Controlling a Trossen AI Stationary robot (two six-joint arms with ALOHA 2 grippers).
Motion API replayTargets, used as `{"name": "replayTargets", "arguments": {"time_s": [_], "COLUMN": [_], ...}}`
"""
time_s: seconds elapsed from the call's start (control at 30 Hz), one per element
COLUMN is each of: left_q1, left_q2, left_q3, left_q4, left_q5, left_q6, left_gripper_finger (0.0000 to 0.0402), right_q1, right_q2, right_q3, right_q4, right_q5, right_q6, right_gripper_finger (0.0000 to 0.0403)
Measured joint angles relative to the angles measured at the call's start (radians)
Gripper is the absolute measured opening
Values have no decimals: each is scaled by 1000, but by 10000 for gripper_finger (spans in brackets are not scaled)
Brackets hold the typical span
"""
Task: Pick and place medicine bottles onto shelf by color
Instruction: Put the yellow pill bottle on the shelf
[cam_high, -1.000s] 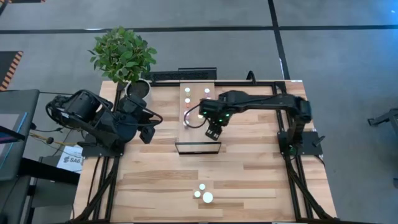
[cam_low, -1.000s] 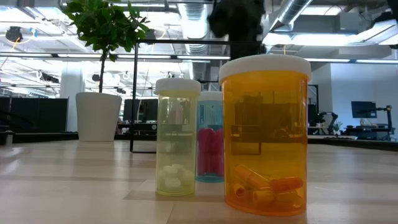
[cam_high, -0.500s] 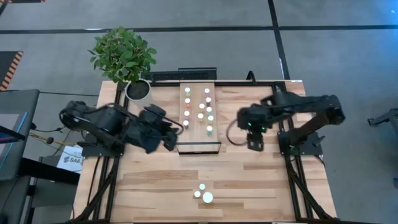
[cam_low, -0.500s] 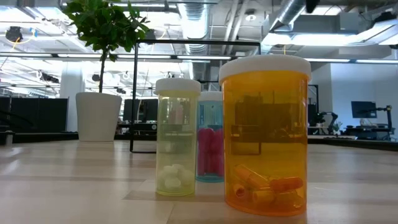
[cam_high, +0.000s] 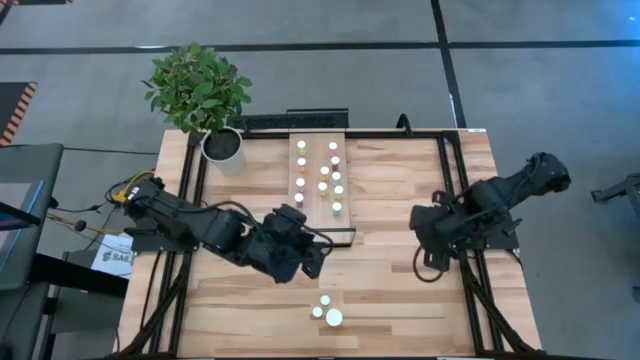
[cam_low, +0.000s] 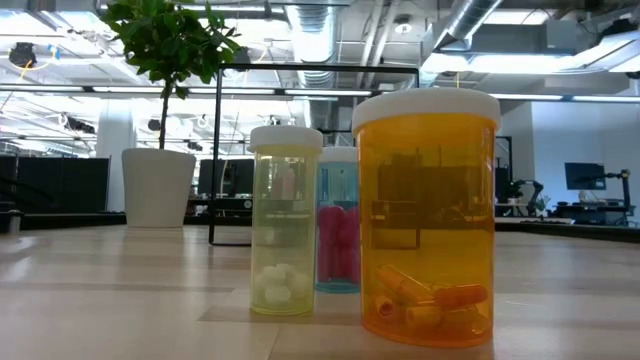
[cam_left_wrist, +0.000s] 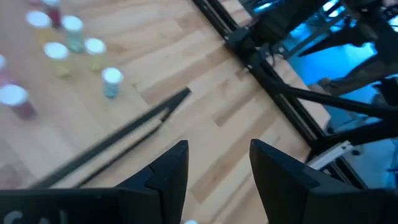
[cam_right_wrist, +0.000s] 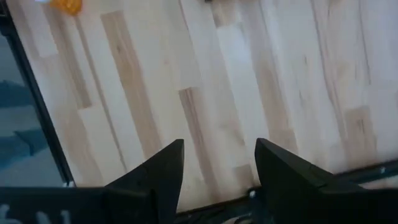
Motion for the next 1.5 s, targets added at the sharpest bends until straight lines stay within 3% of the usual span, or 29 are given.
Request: {"name": "replayTargets", "arguments": {"time_s": [0.27,0.47,0.6,0.7,0.93,1.1,1.33,1.5], "left_q1": [-51,-119,-177,-213,-257,-263,-291,-312], "left_q2": [9,27,83,142,224,230,314,363], "left_q3": [0,0,0,0,0,1,1,0], "left_q4": [33,53,68,69,62,67,84,91], "left_q5": [-23,-15,10,17,66,90,54,51], "left_q6": [0,36,164,207,162,171,155,53], "left_gripper_finger": [158,158,158,158,158,158,158,158], "right_q1": [124,225,282,307,359,360,318,288], "right_q2": [22,23,23,23,34,87,226,274], "right_q3": [-47,-134,-154,-154,-154,-154,-155,-155], "right_q4": [38,242,418,464,458,455,427,483], "right_q5": [-1,10,157,261,247,174,149,20], "right_q6": [195,336,413,565,888,852,756,626], "right_gripper_finger": [221,219,219,219,219,219,219,219]}}
